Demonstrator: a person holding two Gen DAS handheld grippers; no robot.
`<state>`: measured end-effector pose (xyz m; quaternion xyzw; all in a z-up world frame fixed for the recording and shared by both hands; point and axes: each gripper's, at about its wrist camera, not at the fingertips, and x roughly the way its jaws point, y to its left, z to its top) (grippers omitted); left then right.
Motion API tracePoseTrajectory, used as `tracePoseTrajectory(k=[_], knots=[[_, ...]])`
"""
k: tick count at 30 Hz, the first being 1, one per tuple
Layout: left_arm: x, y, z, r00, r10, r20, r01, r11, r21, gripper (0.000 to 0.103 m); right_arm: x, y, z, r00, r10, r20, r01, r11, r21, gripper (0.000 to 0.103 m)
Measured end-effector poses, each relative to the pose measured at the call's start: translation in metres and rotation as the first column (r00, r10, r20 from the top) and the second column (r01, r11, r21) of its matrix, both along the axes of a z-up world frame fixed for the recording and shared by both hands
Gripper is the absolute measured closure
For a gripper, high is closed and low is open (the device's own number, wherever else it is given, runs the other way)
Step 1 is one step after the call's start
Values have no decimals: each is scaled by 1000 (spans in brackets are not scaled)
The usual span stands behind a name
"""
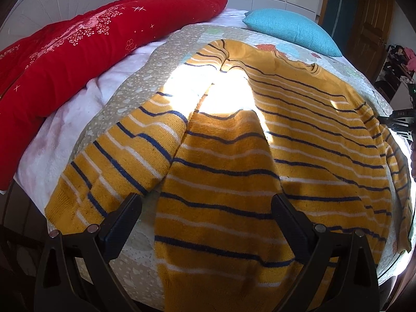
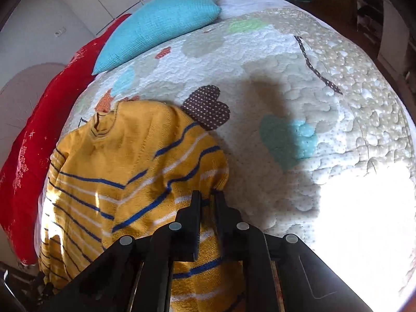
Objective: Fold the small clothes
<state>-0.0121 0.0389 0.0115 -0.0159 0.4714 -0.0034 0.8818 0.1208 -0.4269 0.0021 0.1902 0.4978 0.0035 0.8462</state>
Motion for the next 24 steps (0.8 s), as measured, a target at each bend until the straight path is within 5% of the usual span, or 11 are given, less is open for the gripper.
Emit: tracePoseTrajectory(k=[5, 7, 8, 11, 13, 15, 17, 24], knots=[[-3, 1, 2, 1000, 10, 11, -10, 1000, 30, 3, 26, -14, 12, 993, -121, 10, 120, 959, -257, 96], [-7, 2, 5, 1000, 10, 25, -11, 1000, 28, 3, 36, -24, 17, 977, -210, 26, 196, 854, -483, 102], [-9, 2, 8, 1000, 9, 29, -10, 1000, 29, 3, 33, -39, 19, 971, -238, 38, 222, 825, -520, 101], [-16, 5, 14, 999, 7, 43, -9, 999, 36, 3, 11, -64, 32, 967, -250, 41, 251, 924, -290, 101], [-19, 7, 16, 999, 10, 52, -11, 1000, 17, 3, -17, -61, 48, 975, -215, 60, 223, 952, -211, 95], [-22, 10, 16, 998, 9, 54, -8, 1000, -12, 3, -54, -45, 59, 985, -161, 65, 171, 968, -186, 69], [-24, 9, 14, 999, -2, 46, 4, 999, -39, 3, -92, -27, 63, 993, -102, 63, 111, 982, -153, 56], [-43, -5, 14, 998, -53, 46, 55, 997, -53, 3, -210, 57, 38, 998, 54, 38, -49, 990, -130, 34]])
